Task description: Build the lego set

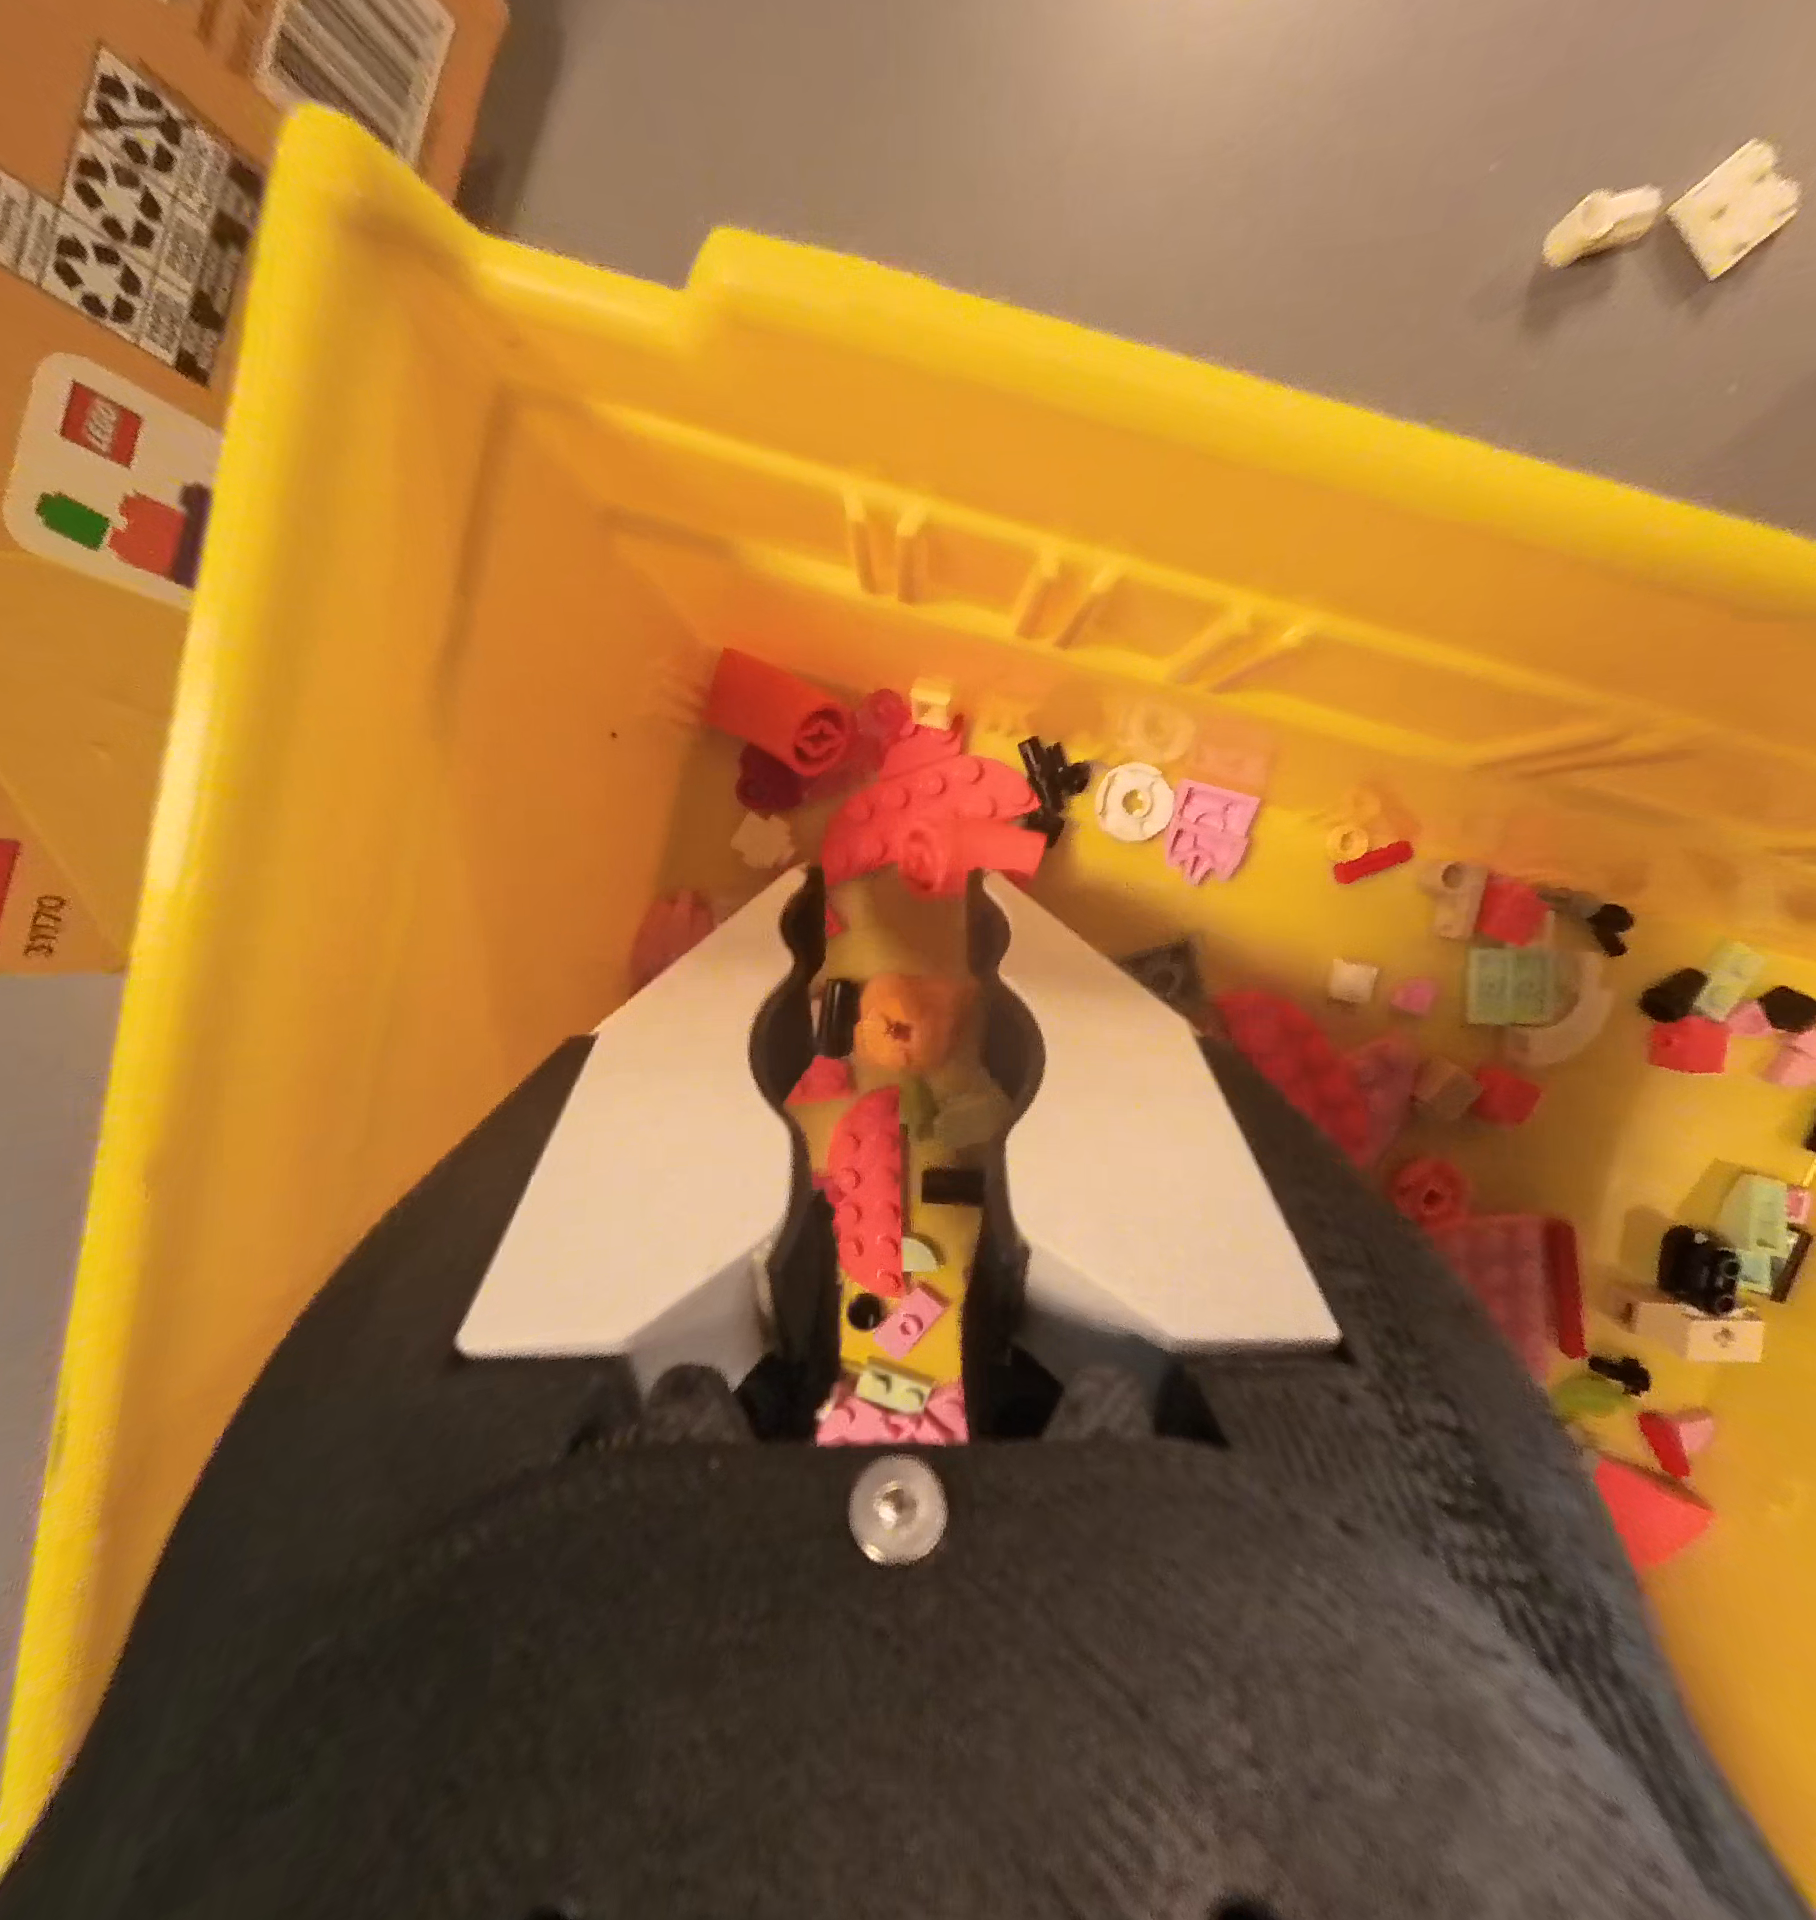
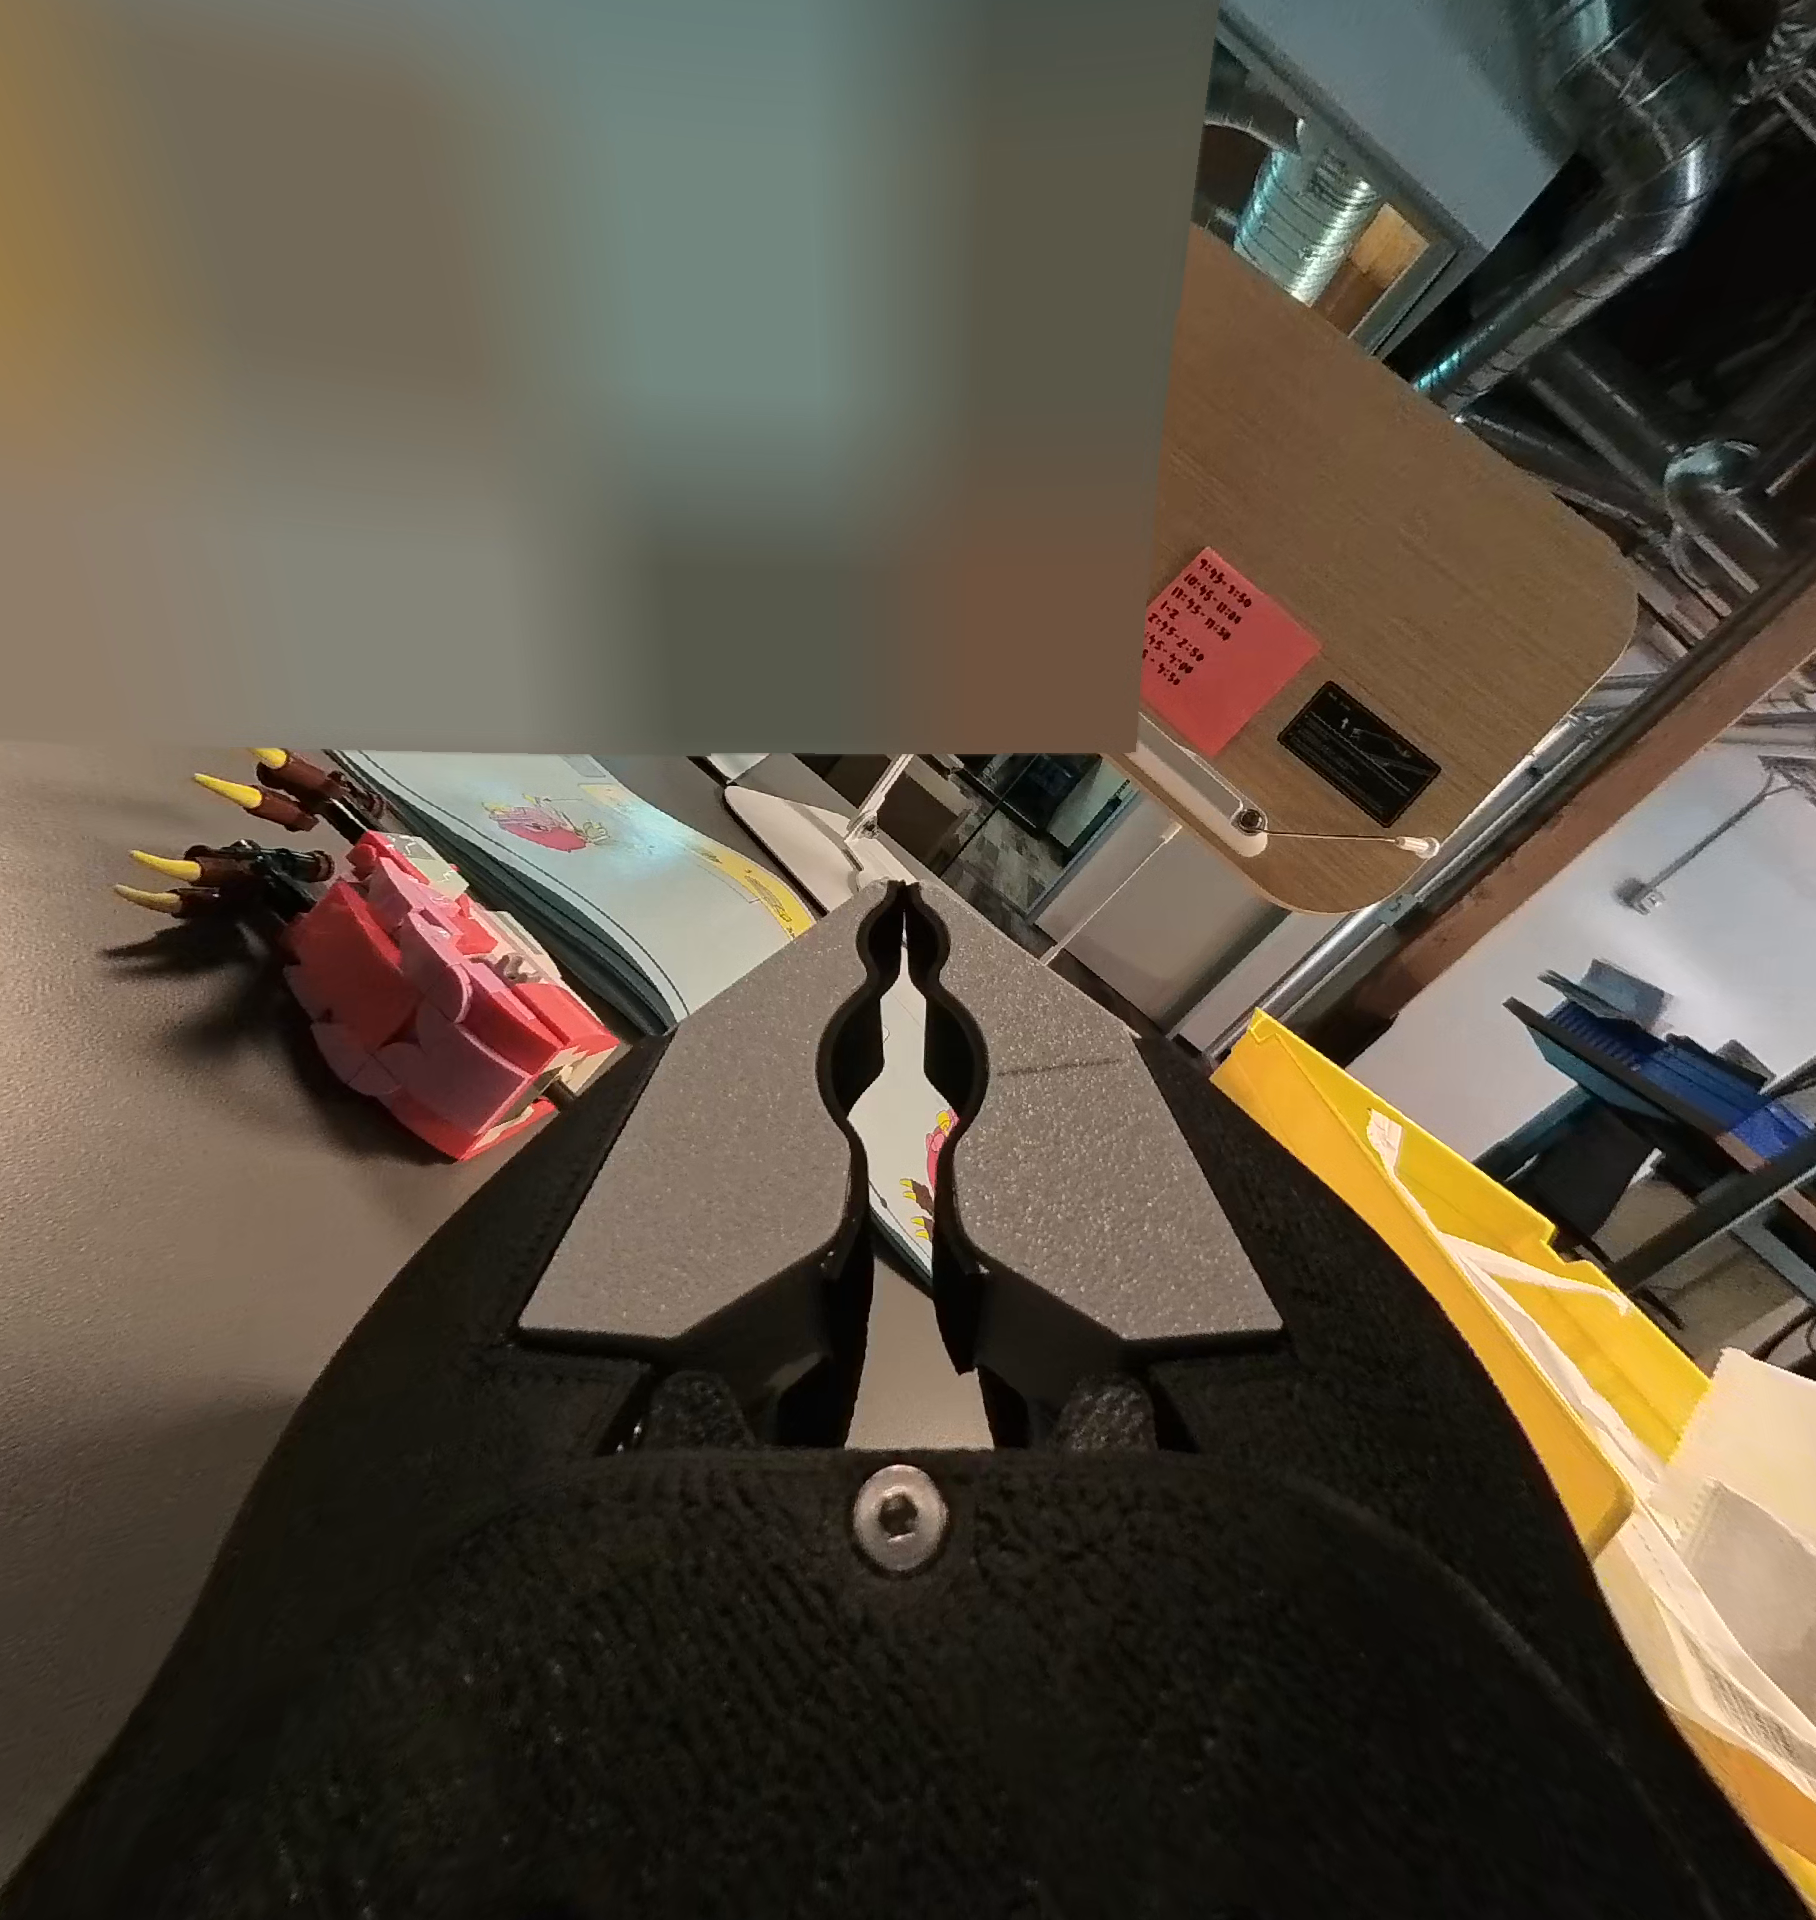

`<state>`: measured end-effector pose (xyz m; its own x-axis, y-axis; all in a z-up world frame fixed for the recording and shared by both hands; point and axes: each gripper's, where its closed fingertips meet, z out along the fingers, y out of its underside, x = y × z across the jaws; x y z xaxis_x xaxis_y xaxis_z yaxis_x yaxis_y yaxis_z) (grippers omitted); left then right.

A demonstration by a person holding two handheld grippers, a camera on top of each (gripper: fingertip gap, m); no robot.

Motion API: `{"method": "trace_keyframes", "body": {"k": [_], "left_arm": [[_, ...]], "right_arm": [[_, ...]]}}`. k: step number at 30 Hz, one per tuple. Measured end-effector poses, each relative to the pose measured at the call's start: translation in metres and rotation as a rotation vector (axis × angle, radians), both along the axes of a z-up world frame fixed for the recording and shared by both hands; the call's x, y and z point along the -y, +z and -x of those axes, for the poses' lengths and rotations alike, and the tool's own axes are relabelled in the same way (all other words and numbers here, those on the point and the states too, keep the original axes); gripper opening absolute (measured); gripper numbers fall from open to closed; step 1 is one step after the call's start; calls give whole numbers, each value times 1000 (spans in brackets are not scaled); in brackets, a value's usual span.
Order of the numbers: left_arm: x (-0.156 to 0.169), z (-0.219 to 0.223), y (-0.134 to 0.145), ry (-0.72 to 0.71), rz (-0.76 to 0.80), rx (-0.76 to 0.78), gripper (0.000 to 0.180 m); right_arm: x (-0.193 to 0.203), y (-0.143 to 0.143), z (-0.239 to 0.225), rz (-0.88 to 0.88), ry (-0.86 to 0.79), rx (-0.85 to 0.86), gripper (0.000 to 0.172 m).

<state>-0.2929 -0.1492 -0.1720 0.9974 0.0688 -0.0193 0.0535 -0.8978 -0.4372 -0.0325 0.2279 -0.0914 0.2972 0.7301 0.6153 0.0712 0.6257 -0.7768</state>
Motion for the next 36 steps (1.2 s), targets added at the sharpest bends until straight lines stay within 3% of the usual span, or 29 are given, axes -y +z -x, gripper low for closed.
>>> {"method": "trace_keyframes", "body": {"k": [36], "left_arm": [[-4, -3, 6, -16, -46, 16, 16]], "right_arm": [[1, 0, 0, -3, 2, 1, 0]]}}
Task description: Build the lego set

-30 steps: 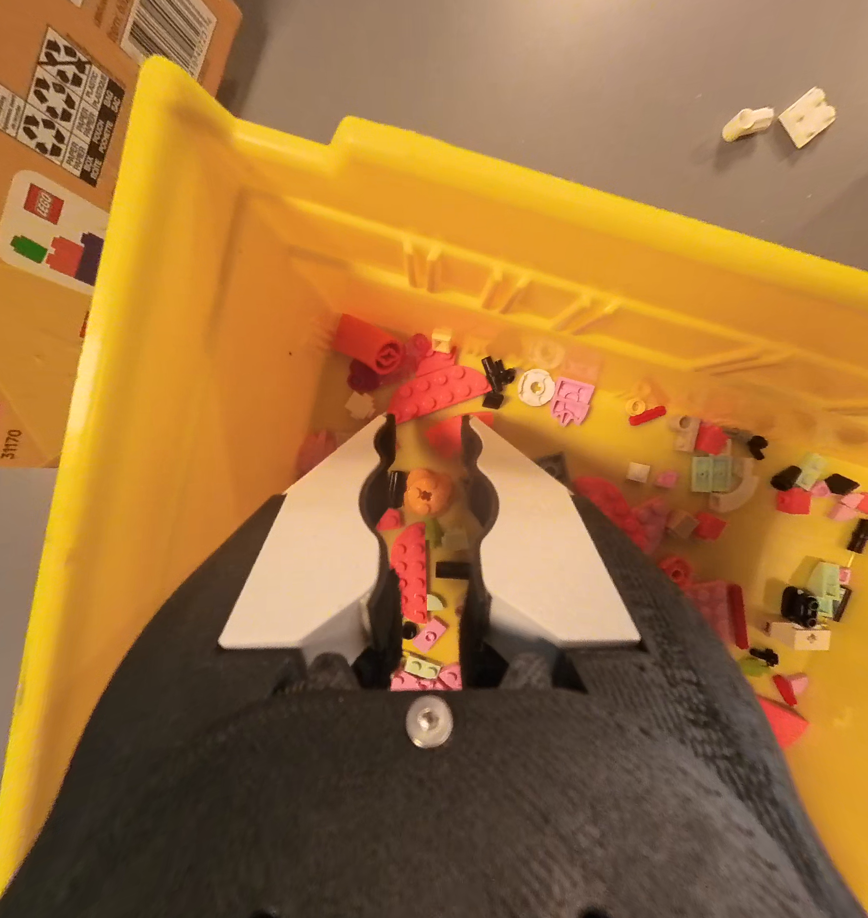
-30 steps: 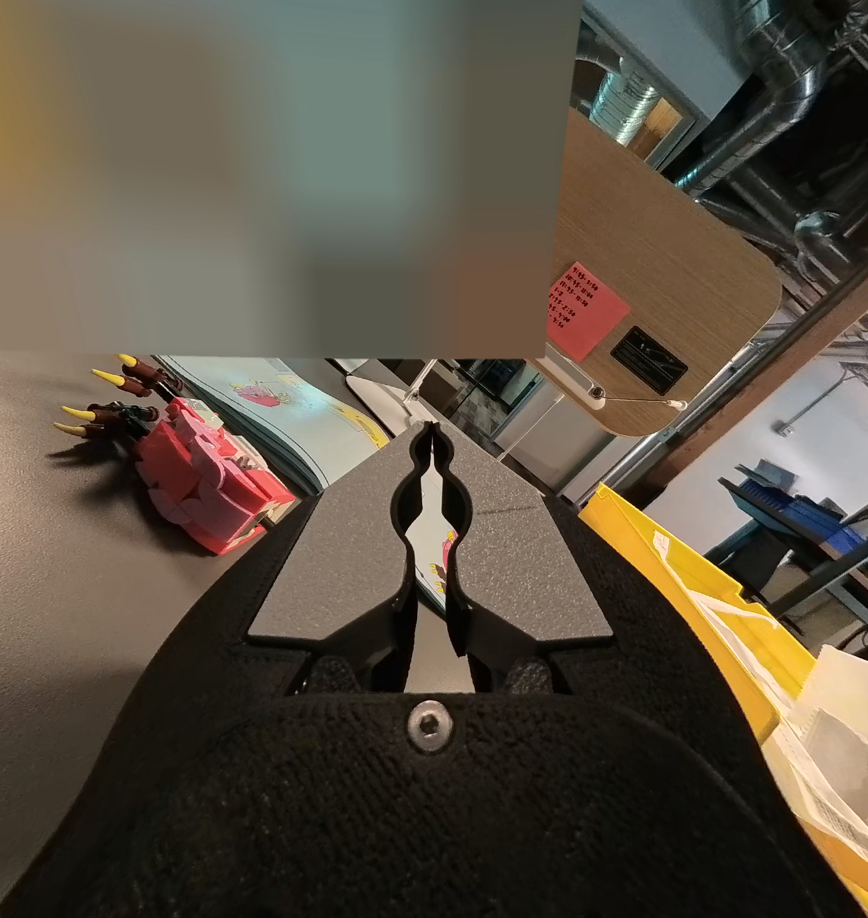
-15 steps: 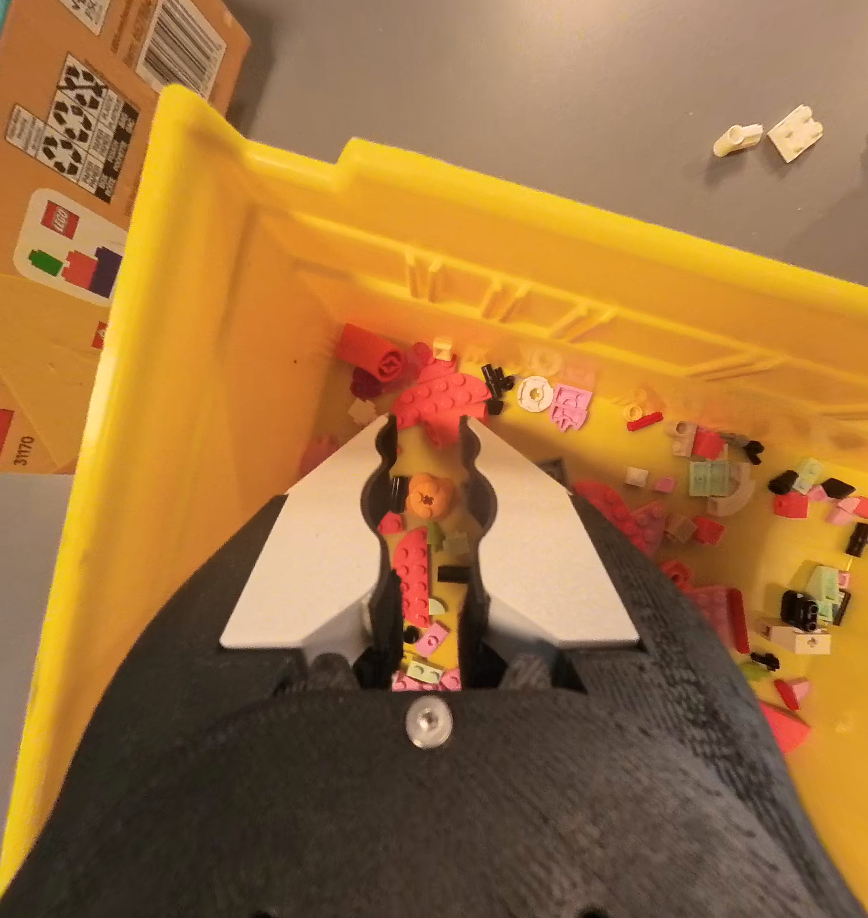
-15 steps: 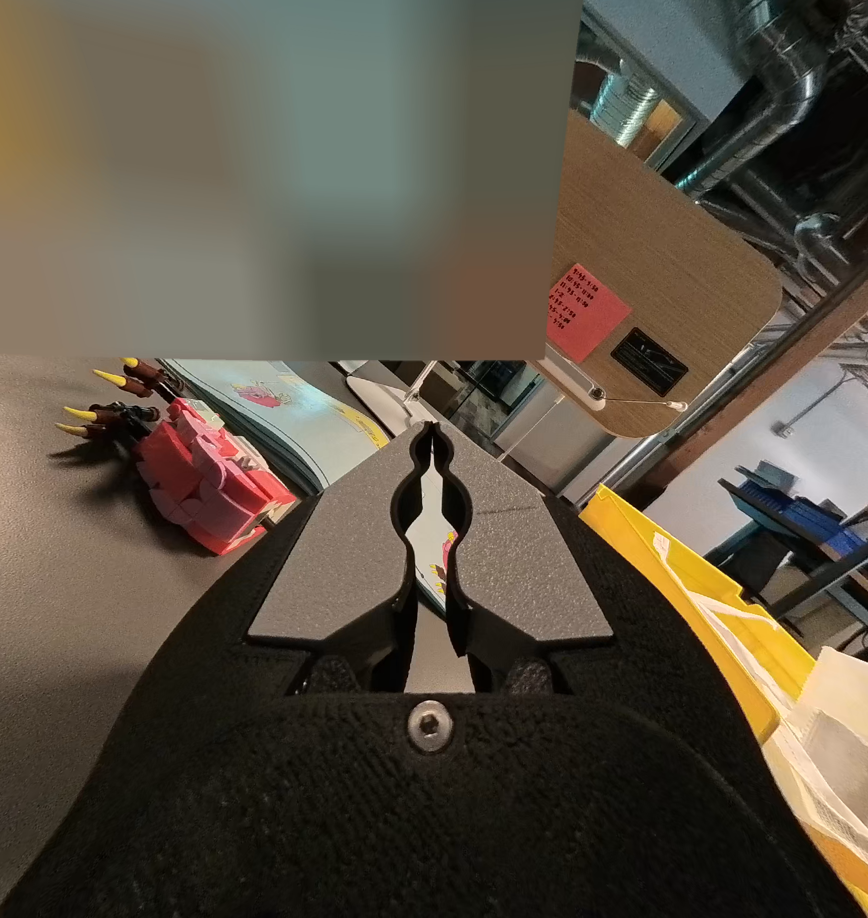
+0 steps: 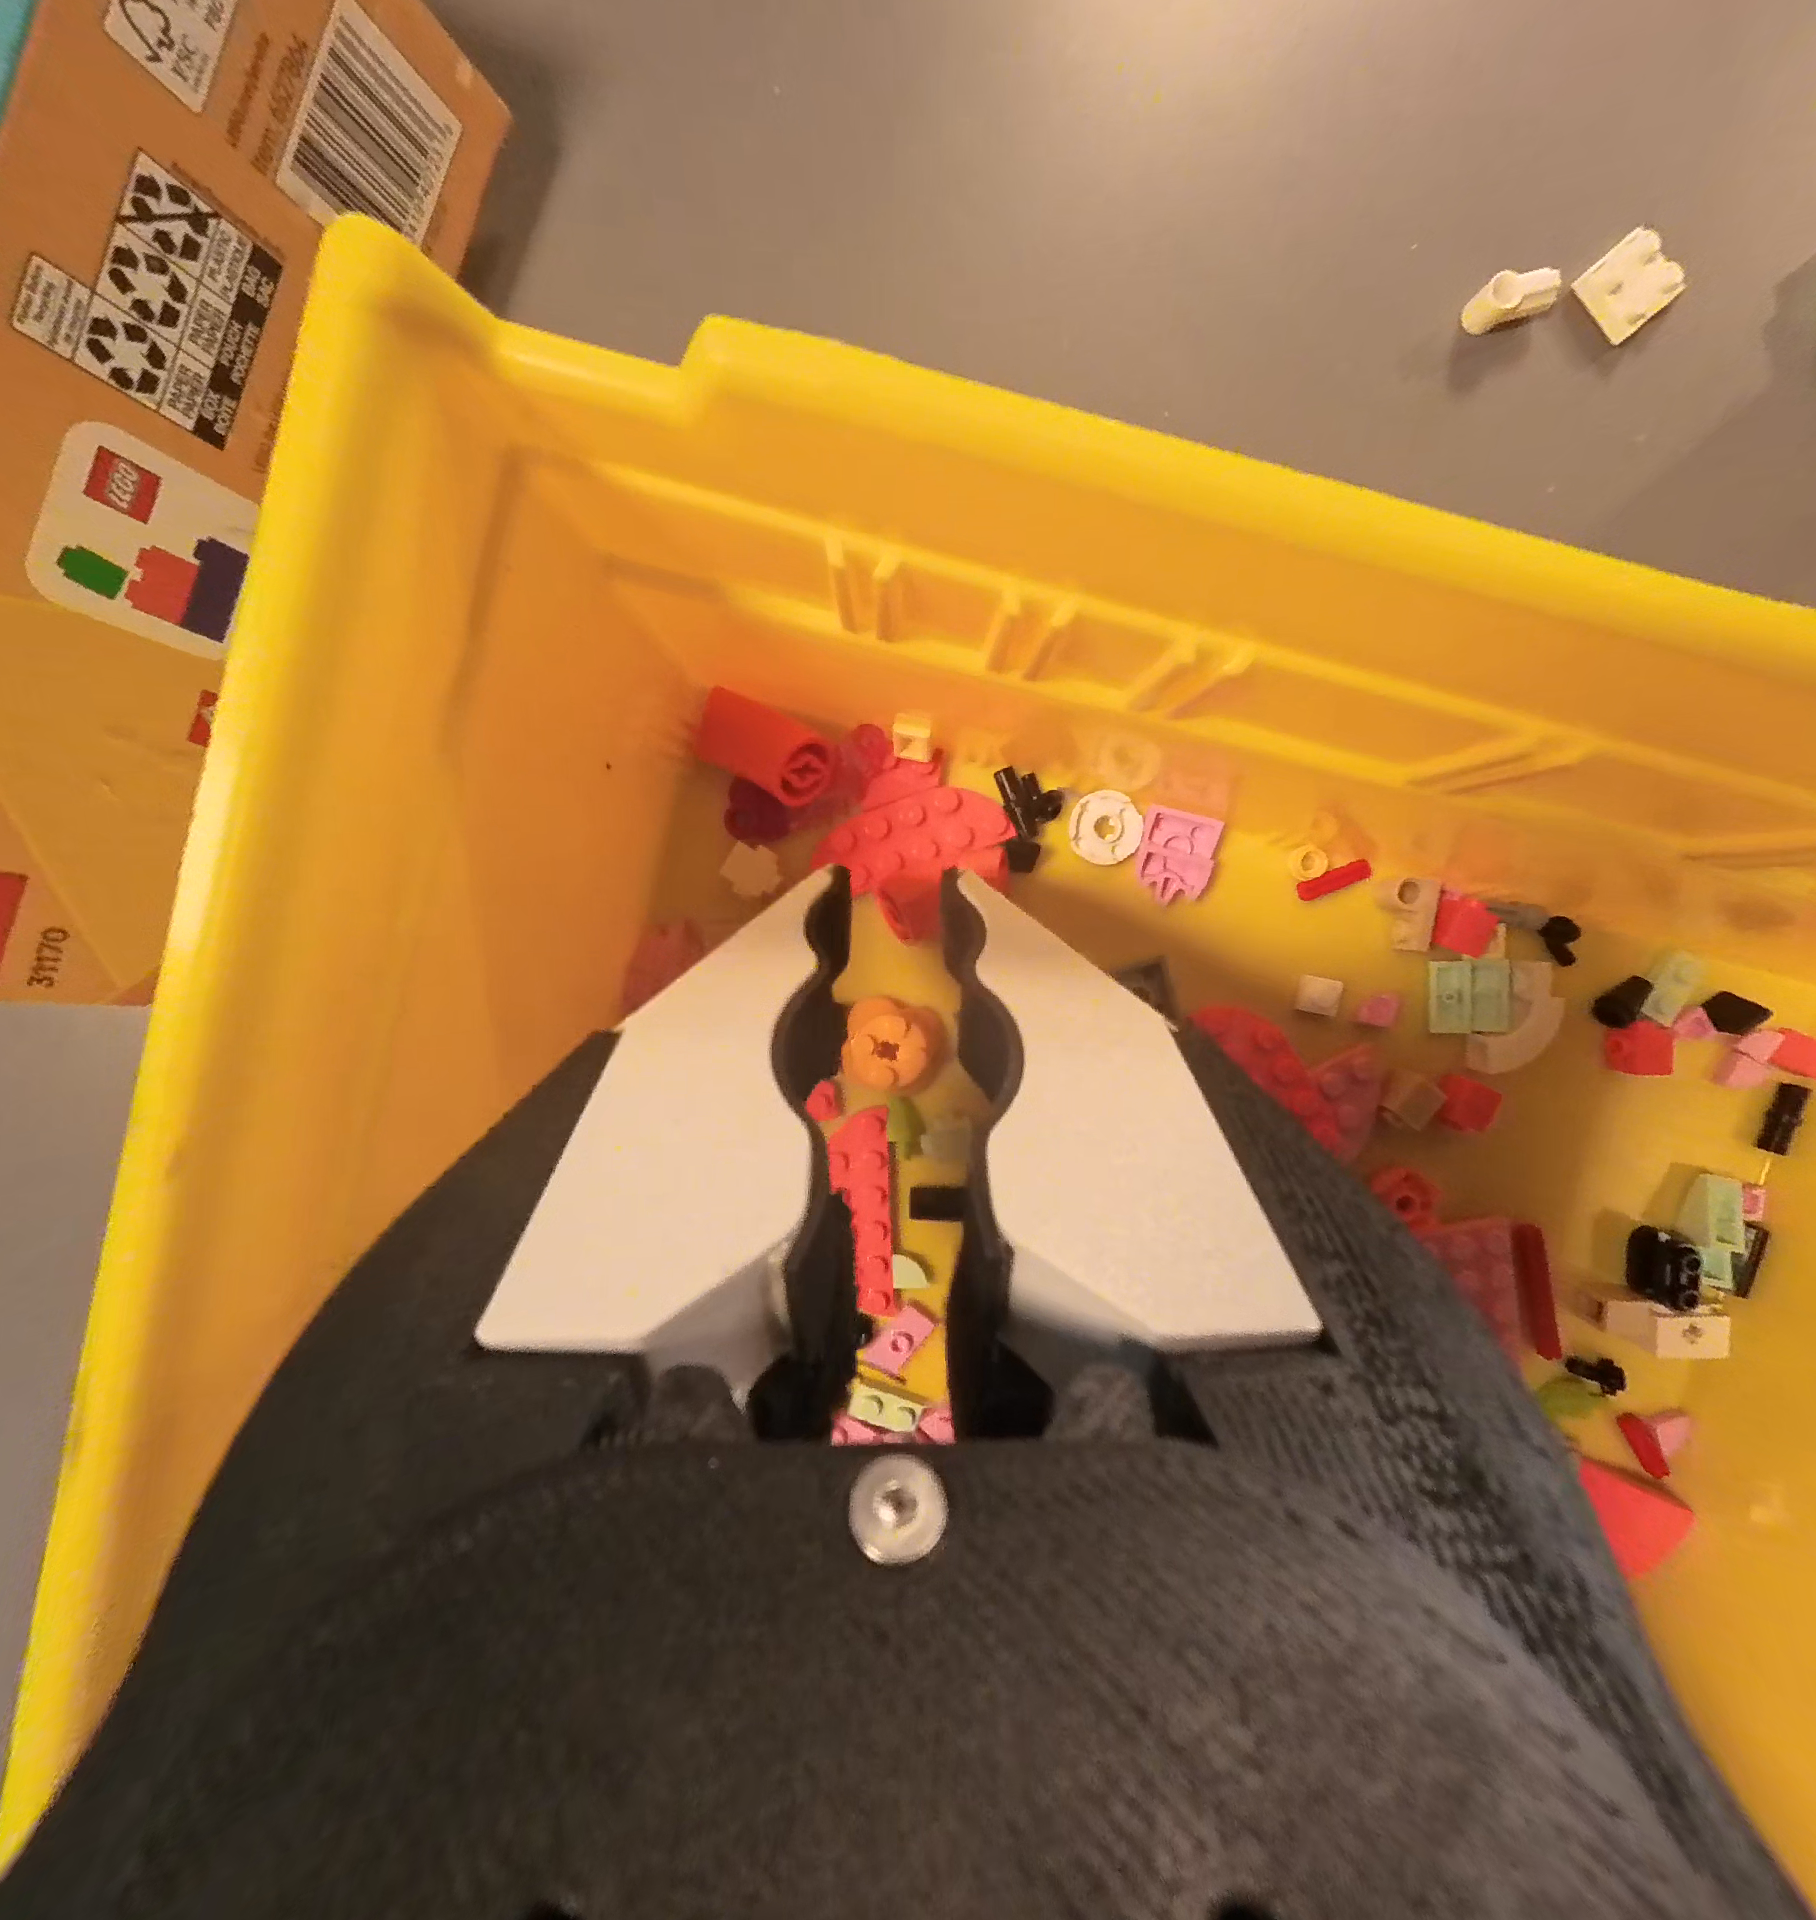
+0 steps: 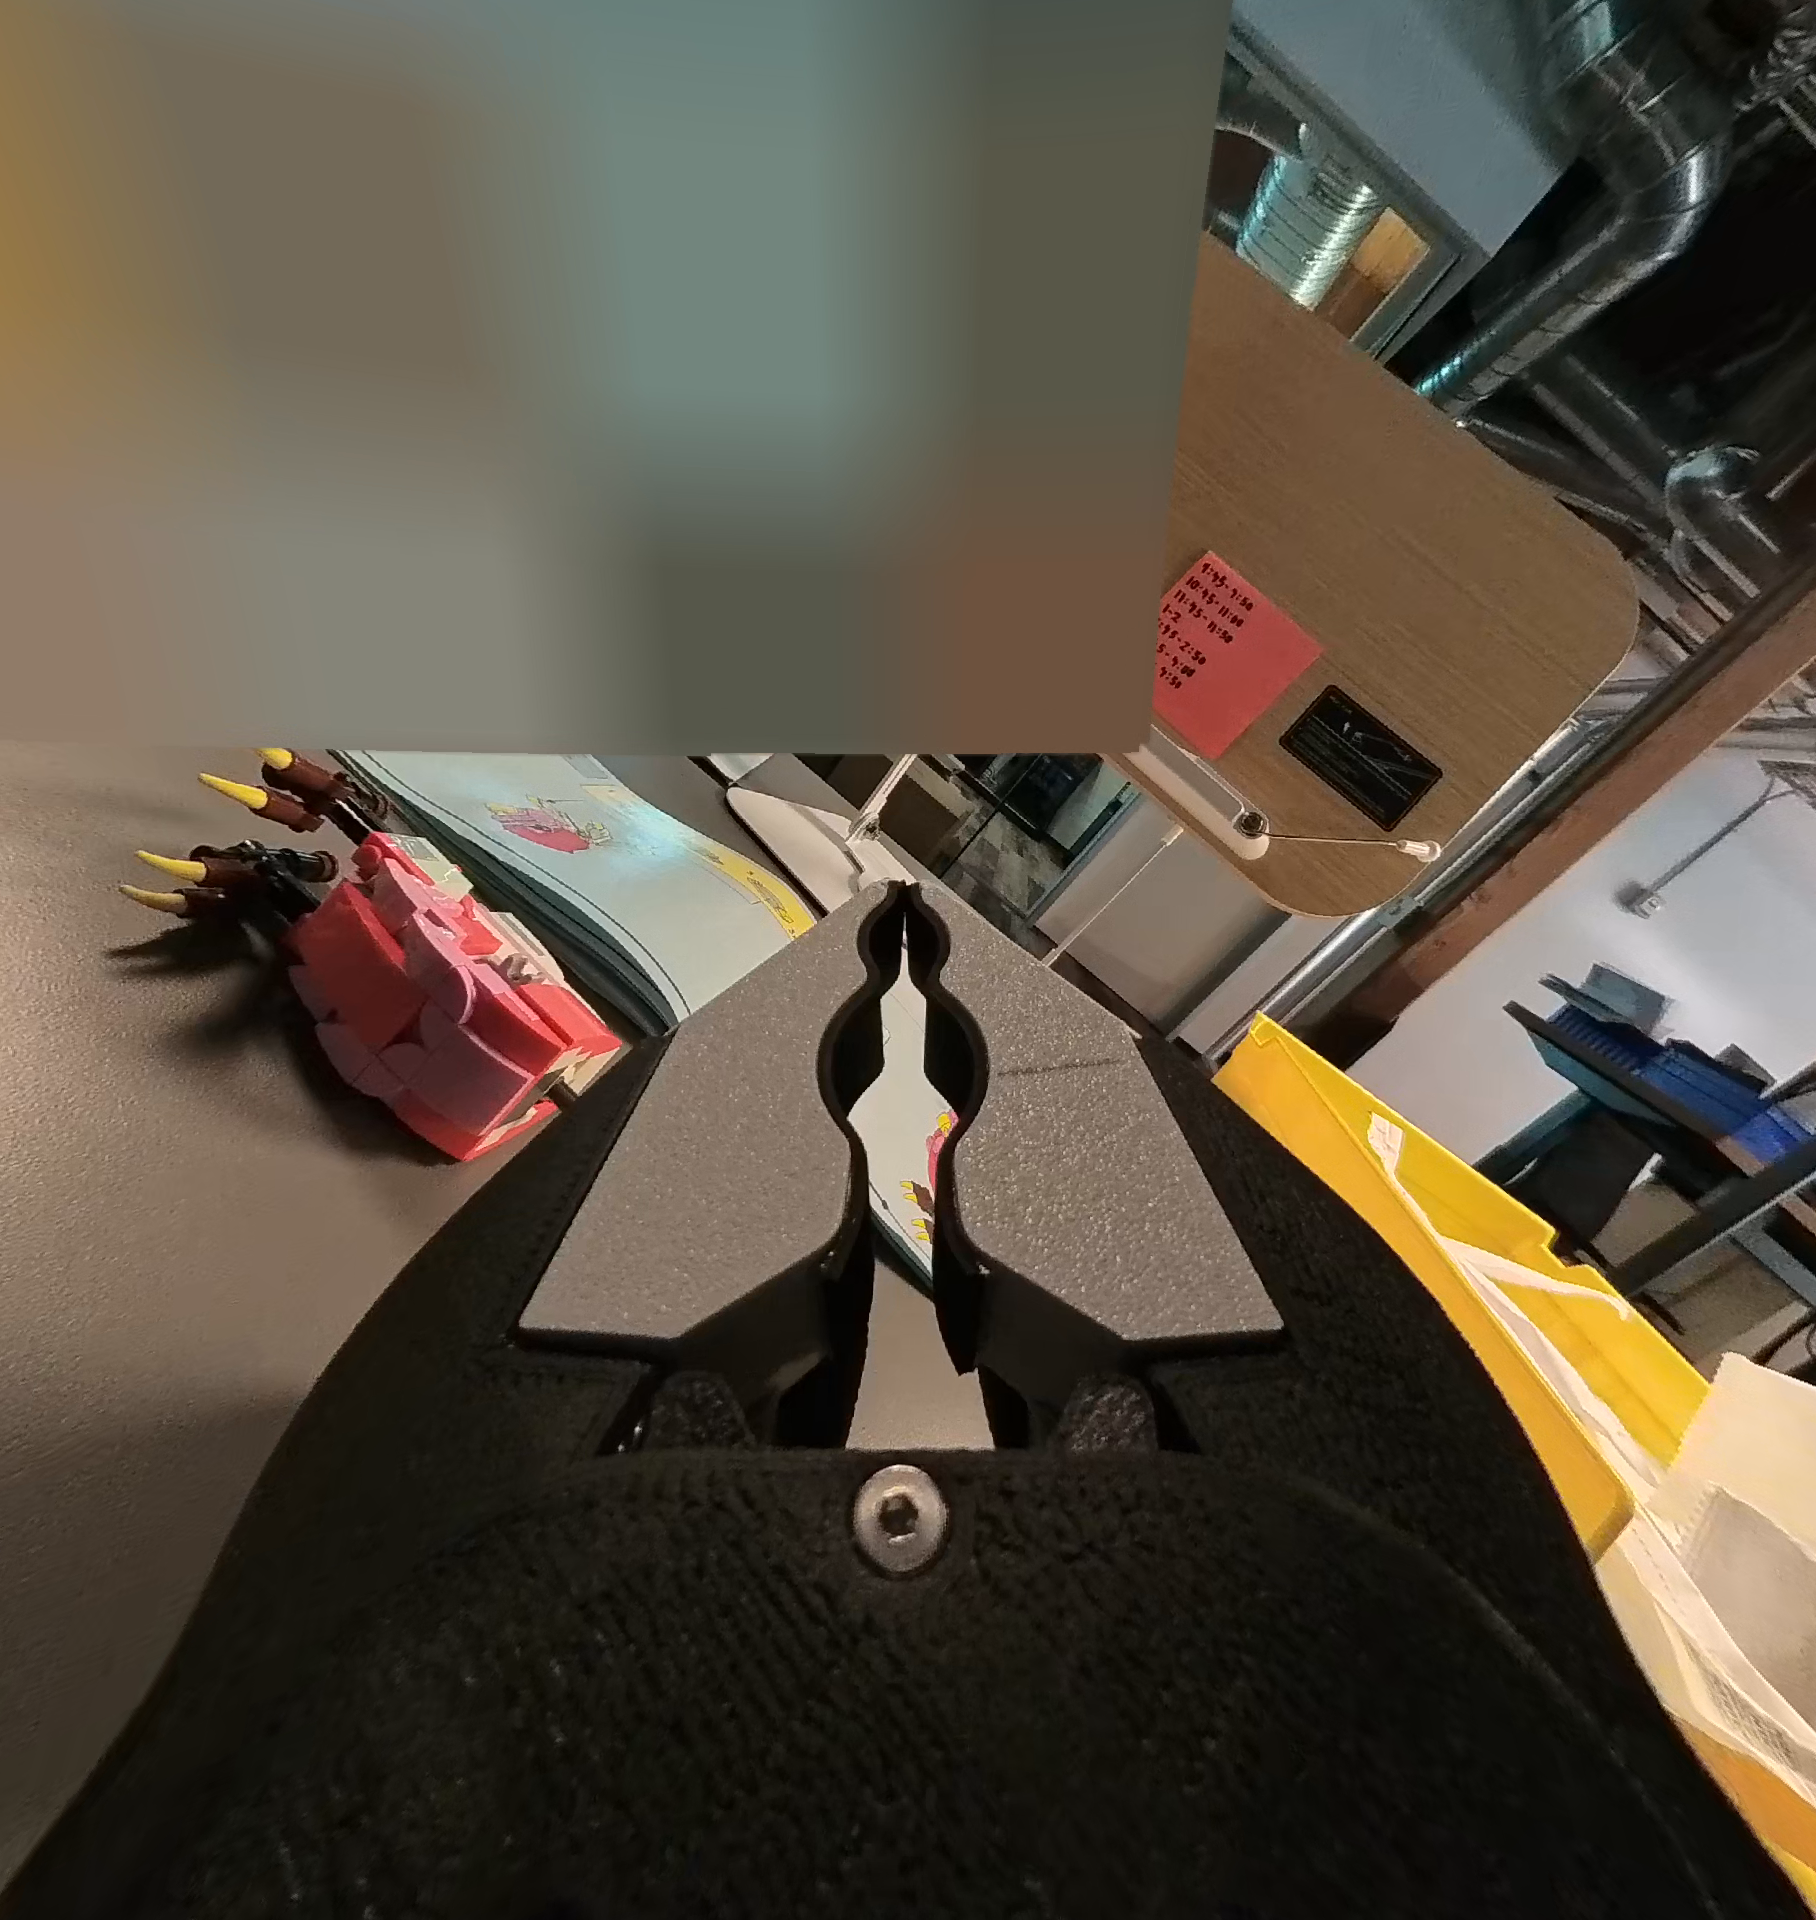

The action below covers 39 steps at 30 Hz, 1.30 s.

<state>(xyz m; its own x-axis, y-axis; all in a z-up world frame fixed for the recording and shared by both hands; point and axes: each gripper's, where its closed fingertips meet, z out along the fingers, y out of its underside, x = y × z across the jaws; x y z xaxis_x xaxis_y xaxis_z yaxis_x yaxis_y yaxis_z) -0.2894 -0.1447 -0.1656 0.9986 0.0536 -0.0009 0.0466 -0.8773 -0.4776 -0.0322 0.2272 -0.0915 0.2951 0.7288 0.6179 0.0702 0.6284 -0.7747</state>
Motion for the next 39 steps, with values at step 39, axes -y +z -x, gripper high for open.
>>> {"method": "trace_keyframes", "body": {"k": [39], "left_arm": [[3, 3, -5, -9, 27, -22, 13]], "right_arm": [[0, 0, 0, 0, 1, 1, 0]]}}
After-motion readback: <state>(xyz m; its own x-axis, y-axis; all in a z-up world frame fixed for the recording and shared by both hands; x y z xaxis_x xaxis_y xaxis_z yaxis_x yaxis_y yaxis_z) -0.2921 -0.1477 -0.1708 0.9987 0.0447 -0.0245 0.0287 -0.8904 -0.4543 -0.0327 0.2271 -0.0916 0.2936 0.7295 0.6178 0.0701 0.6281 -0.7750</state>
